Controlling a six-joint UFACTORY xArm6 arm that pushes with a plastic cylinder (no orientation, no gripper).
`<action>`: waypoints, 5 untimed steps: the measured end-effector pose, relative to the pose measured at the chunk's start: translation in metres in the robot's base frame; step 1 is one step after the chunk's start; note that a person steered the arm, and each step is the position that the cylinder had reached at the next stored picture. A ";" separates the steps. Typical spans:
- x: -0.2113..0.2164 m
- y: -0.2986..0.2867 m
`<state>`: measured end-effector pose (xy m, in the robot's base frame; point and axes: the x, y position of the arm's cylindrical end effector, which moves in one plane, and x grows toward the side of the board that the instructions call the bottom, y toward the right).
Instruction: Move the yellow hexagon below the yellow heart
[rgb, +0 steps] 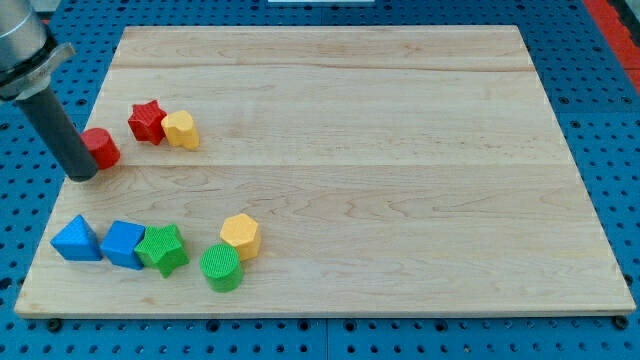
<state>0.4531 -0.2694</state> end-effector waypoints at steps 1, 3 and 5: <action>-0.004 0.025; -0.010 0.165; 0.101 0.286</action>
<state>0.5542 0.0170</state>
